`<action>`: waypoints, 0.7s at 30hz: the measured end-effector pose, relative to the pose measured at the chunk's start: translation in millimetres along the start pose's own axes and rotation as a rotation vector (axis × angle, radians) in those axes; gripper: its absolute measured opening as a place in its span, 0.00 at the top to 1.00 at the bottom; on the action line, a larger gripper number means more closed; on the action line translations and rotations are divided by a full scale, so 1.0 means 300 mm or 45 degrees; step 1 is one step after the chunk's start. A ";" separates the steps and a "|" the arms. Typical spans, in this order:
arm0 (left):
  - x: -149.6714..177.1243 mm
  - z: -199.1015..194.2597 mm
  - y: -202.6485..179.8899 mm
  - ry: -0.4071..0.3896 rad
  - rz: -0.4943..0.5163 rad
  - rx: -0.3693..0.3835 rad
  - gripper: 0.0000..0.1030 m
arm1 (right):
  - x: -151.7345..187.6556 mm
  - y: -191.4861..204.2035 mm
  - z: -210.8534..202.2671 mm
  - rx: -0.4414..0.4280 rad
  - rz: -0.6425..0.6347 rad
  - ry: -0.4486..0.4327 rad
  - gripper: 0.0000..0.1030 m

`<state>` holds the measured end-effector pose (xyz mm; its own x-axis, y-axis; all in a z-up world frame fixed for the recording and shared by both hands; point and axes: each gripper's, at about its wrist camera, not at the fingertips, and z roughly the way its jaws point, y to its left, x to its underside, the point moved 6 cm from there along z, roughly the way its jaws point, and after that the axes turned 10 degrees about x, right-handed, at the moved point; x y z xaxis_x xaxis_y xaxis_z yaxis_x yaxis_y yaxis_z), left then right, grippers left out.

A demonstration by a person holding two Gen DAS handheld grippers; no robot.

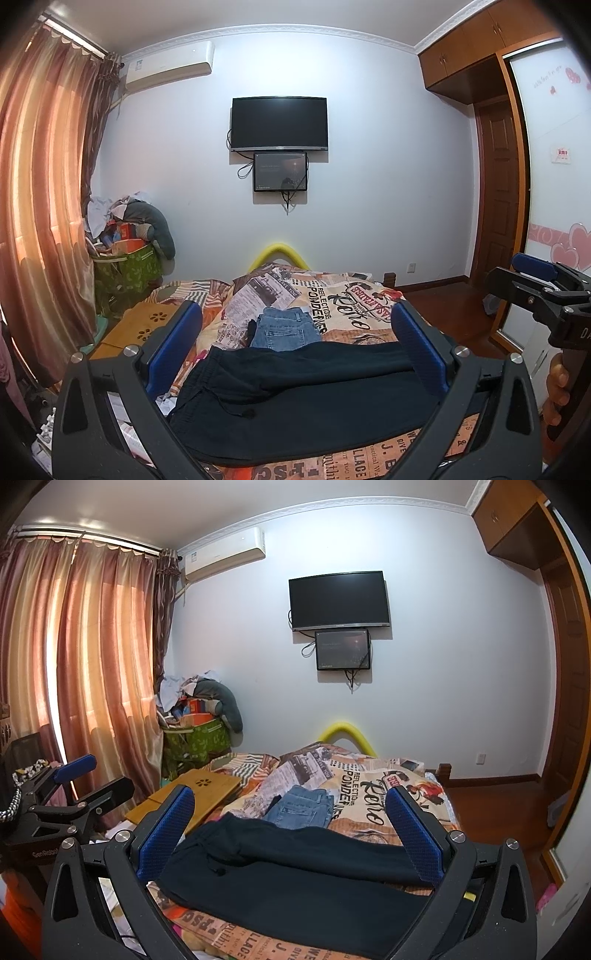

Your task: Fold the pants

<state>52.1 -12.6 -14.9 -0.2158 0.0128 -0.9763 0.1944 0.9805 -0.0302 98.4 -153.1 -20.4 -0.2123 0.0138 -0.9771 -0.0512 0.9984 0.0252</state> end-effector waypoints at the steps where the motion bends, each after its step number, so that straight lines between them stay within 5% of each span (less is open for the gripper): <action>1: 0.000 0.001 0.002 0.000 0.000 0.000 0.00 | 0.000 0.000 0.000 0.000 0.000 0.000 0.00; 21: 0.012 0.008 0.012 -0.009 -0.008 -0.002 0.00 | 0.005 -0.003 0.012 -0.007 -0.011 0.011 0.00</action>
<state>54.2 -9.6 -19.0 -0.2104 0.0056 -0.9776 0.1917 0.9808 -0.0356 101.5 -153.7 -22.8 -0.2201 0.0047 -0.9755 -0.0582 0.9981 0.0180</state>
